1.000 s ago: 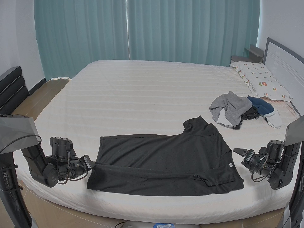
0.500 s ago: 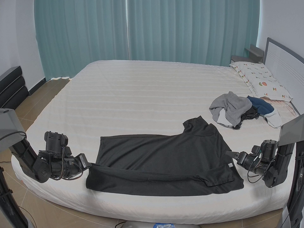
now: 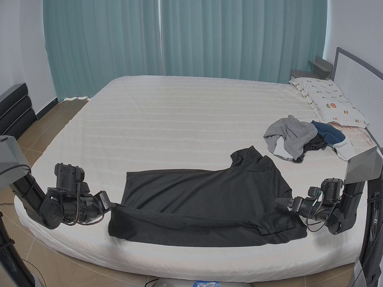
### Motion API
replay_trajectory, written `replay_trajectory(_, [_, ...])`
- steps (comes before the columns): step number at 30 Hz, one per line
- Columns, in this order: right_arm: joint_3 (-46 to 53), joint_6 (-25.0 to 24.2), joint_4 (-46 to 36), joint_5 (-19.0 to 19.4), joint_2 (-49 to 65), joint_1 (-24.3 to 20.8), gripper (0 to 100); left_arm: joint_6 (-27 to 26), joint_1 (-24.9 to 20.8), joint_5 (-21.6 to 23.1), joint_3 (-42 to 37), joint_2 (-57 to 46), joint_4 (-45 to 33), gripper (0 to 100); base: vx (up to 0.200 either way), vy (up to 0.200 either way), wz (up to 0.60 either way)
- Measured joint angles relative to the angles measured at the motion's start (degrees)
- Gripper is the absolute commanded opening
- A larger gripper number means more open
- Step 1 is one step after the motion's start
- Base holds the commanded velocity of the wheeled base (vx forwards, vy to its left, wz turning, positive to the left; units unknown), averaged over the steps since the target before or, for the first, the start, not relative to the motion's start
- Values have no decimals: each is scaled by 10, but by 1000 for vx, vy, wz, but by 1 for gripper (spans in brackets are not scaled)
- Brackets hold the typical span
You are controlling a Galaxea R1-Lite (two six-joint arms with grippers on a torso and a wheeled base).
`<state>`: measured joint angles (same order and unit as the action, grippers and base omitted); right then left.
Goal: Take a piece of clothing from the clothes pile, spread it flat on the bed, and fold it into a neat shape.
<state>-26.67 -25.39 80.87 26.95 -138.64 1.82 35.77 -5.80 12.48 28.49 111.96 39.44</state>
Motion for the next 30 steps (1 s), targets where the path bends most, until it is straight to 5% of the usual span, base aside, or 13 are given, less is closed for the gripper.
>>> replay_trajectory(18, [-26, 1, -7, 0, -38, -1, 100, -1, 0, 1, 0, 6, 0, 0, 0, 0, 0])
replay_trajectory(19, [-26, 1, -7, 0, -40, -1, 0, -1, 0, 1, 0, 6, 0, 0, 0, 0, 0])
replay_trajectory(30, [-9, -3, 1, 3, -39, 5, 0, -1, 0, 0, 0, 7, 0, 0, 0, 0, 0])
